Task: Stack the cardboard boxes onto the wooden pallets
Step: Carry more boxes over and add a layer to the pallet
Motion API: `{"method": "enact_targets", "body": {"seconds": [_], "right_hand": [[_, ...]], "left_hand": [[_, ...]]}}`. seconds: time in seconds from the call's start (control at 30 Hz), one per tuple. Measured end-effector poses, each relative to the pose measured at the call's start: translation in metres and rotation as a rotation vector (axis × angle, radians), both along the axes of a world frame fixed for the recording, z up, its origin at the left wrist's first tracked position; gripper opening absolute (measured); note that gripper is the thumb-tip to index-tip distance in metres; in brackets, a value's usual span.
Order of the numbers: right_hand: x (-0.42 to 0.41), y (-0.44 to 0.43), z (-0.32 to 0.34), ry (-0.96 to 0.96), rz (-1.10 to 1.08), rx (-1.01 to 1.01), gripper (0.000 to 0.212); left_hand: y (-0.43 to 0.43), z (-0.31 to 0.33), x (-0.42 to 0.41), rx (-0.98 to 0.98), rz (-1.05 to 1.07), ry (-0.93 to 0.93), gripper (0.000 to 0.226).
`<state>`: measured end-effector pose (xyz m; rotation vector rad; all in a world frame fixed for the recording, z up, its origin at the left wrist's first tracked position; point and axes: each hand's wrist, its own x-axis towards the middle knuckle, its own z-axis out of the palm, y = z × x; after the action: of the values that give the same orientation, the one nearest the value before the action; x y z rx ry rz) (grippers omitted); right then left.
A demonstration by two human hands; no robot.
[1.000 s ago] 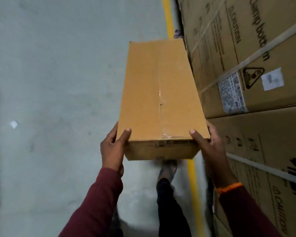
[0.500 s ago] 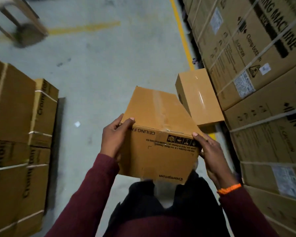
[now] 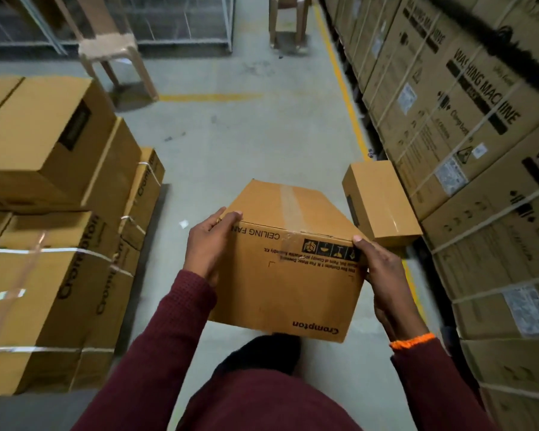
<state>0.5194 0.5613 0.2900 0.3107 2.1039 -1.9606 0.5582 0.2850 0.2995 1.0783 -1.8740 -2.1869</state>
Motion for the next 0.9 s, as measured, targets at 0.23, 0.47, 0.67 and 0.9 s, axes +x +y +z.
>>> {"method": "enact_targets", "body": {"seconds": [0.23, 0.47, 0.67, 0.9], "right_hand": [[0.128, -0.064, 0.006, -0.009, 0.043, -0.027, 0.024], [0.234, -0.169, 0.025, -0.046, 0.195, 0.026, 0.024], [0.335, -0.301, 0.029, 0.041, 0.243, 0.183, 0.047], [0.480, -0.467, 0.053, 0.198, 0.195, 0.193, 0.037]], "left_hand": [[-0.048, 0.009, 0.160, 0.036, 0.168, 0.009, 0.056], [-0.133, 0.023, 0.308, 0.091, 0.312, 0.001, 0.013], [-0.250, 0.021, 0.433, 0.107, 0.455, 0.042, 0.038], [-0.407, 0.035, 0.568, 0.147, 0.506, 0.159, 0.034]]}}
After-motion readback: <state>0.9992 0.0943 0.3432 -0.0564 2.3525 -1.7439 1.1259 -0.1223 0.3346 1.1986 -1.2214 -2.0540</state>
